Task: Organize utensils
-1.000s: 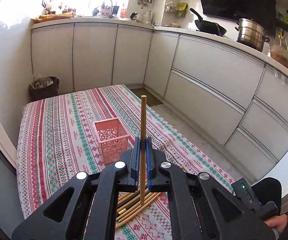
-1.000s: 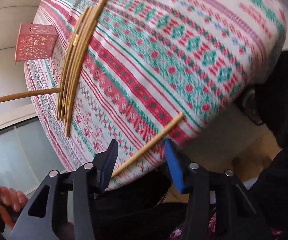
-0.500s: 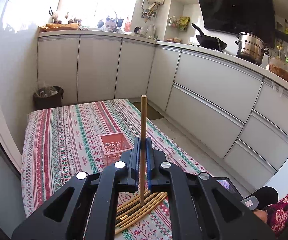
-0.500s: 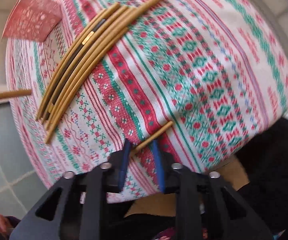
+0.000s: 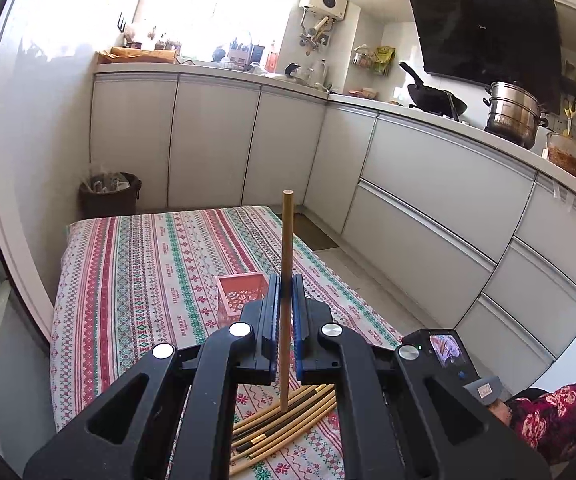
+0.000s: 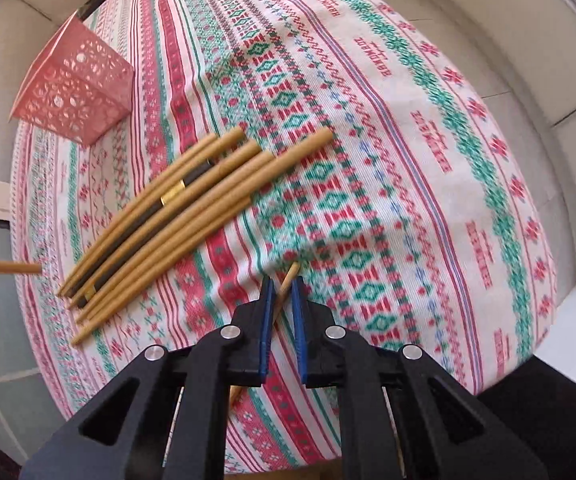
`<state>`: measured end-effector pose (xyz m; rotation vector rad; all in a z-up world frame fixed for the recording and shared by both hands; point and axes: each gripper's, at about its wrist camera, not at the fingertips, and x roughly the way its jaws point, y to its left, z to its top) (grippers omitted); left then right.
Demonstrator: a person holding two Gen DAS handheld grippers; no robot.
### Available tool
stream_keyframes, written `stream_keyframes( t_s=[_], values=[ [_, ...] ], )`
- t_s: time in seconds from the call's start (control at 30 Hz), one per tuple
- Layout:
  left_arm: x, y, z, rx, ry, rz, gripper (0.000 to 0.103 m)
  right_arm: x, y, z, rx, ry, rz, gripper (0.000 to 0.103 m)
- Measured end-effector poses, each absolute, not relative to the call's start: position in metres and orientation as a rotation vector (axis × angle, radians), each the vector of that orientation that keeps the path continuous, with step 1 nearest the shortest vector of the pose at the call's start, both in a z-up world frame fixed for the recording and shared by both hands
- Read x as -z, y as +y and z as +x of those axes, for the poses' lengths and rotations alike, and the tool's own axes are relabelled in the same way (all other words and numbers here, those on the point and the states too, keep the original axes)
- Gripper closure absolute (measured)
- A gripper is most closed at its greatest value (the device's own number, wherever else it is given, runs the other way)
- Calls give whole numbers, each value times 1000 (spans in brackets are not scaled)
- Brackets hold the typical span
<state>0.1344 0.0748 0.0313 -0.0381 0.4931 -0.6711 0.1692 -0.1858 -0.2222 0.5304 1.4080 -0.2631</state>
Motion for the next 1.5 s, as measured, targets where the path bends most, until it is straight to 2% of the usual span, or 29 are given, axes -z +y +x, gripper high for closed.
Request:
stream_keyframes(
  t_s=[0.03,0.1,0.23,0.27,0.3,0.37,0.5,0.77,1.1,1.5],
  values=[
    [-32,75,134,670,493,-39,98,223,-189,171,254,1419,559,90],
    [-31,75,135,667,494,-40,98,224,-193,170,229,1414,641,70],
    [-31,75,136,661,502,-44,98,221,-180,168,281,1385,550,68],
    [-31,75,135,660,502,-43,98,221,-173,169,300,1374,508,71],
    [-31,75,134,659,501,-41,98,223,-166,167,324,1360,464,81],
    [-32,75,131,654,496,-36,98,225,-159,163,345,1320,417,92],
    [-34,78,129,644,488,-46,98,227,-179,128,242,1231,557,97],
    [-30,80,129,650,488,-80,98,164,-216,81,88,943,578,98],
    [-28,67,114,666,469,-51,98,87,-183,49,-20,684,427,98],
    [-27,52,114,668,470,-46,98,31,-187,29,-84,547,412,98]
  ],
)
